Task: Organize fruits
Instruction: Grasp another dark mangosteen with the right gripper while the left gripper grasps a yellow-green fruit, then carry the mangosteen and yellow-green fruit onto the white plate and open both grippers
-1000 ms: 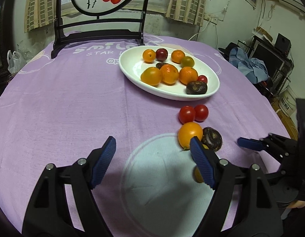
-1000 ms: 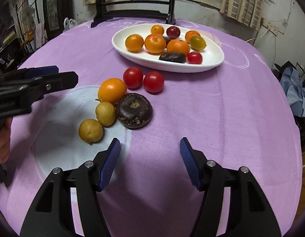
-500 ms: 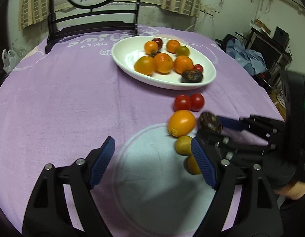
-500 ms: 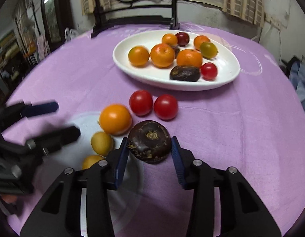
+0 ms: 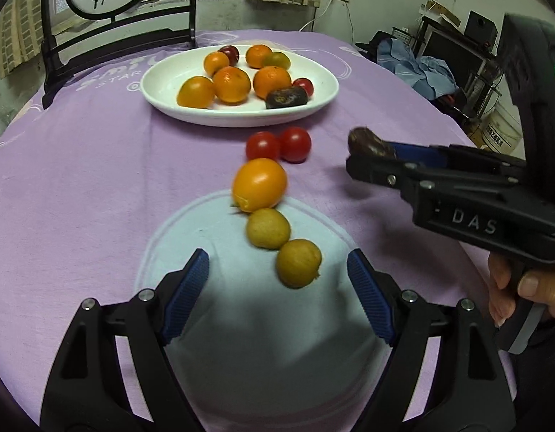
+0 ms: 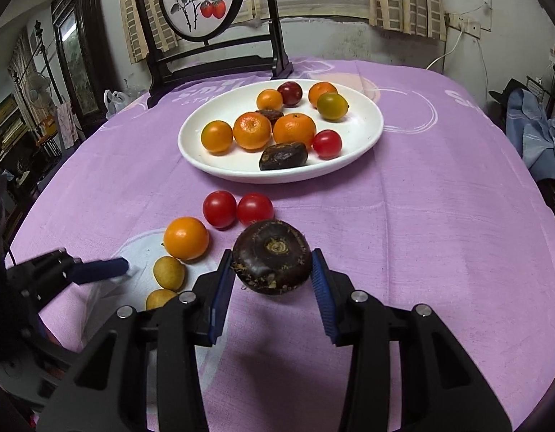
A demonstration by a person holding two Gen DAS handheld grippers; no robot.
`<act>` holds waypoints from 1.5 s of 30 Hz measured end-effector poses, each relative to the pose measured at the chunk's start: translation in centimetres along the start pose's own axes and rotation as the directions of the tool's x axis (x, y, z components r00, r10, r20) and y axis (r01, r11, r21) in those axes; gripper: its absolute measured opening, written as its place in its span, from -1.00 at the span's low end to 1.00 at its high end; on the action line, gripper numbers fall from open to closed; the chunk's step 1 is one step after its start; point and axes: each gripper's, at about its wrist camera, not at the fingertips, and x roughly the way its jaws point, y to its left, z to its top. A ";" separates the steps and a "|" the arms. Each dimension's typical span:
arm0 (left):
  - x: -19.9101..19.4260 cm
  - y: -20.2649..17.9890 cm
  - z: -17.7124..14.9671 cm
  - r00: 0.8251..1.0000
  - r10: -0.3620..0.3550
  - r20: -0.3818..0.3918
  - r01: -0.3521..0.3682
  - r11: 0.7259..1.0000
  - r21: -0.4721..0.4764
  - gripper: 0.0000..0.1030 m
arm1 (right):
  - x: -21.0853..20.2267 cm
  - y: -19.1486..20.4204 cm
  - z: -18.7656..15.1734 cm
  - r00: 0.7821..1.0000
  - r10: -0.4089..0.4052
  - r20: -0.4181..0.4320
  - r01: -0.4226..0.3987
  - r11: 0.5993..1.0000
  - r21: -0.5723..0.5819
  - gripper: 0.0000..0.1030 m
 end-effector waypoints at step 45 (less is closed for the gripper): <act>5.7 8.5 15.1 0.973 0.226 0.053 -0.207 0.947 -0.247 -0.30 | 7.1 2.4 8.4 0.999 0.045 0.014 -0.044 0.996 -0.072 -0.16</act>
